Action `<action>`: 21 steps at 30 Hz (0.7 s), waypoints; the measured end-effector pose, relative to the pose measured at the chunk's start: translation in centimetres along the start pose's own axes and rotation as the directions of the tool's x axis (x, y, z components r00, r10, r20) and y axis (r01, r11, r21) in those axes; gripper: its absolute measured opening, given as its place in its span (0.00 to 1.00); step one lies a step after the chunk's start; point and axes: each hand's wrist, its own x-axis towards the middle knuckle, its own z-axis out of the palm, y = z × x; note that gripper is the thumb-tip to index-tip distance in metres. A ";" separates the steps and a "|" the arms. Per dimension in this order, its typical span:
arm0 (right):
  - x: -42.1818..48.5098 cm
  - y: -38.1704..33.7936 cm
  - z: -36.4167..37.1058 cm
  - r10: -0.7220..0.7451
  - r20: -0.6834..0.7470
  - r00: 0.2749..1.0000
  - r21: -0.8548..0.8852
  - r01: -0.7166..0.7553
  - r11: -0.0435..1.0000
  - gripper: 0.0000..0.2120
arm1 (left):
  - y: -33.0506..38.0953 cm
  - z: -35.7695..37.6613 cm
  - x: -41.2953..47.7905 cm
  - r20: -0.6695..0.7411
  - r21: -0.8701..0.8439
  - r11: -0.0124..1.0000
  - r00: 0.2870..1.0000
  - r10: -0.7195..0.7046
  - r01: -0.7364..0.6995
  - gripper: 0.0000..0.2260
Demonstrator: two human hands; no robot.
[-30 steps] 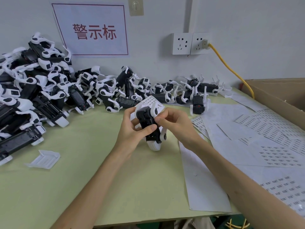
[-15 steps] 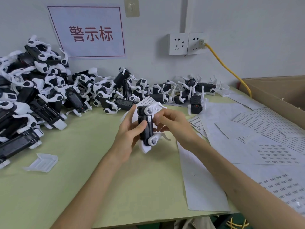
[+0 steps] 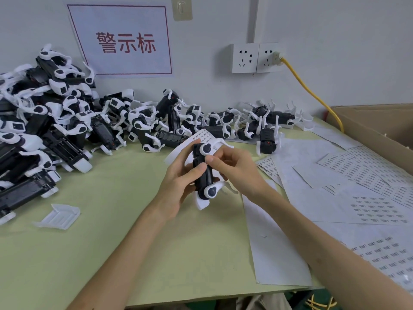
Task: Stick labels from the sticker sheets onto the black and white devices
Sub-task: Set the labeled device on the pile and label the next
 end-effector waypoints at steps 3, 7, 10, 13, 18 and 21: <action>-0.3 -0.2 0.4 -0.012 0.040 0.999 -0.025 0.013 1.000 0.15 | 0.1 0.3 -0.1 -0.038 0.033 0.999 0.999 -0.015 0.016 0.22; -0.4 -0.7 0.6 -0.002 0.064 0.998 -0.006 0.003 1.000 0.16 | 0.1 0.5 -0.1 -0.063 0.067 0.997 0.998 -0.020 0.024 0.20; -0.4 -0.7 0.6 0.003 0.077 0.997 0.009 -0.004 1.000 0.16 | 0.1 0.3 0.0 -0.057 0.082 0.996 0.998 -0.027 0.032 0.21; -0.4 -0.6 0.5 0.006 0.099 0.995 0.001 -0.006 1.000 0.16 | 0.0 0.2 0.0 -0.044 0.094 0.995 0.998 -0.035 0.039 0.21; -0.4 -0.6 0.6 0.002 0.148 0.989 -0.005 -0.001 1.000 0.15 | -0.1 0.3 0.1 -0.105 0.115 0.993 0.994 -0.016 0.028 0.23; -0.4 -0.8 0.6 0.004 0.158 0.987 -0.012 -0.003 1.000 0.13 | -0.2 0.2 0.2 -0.111 0.114 0.993 0.994 -0.006 0.018 0.21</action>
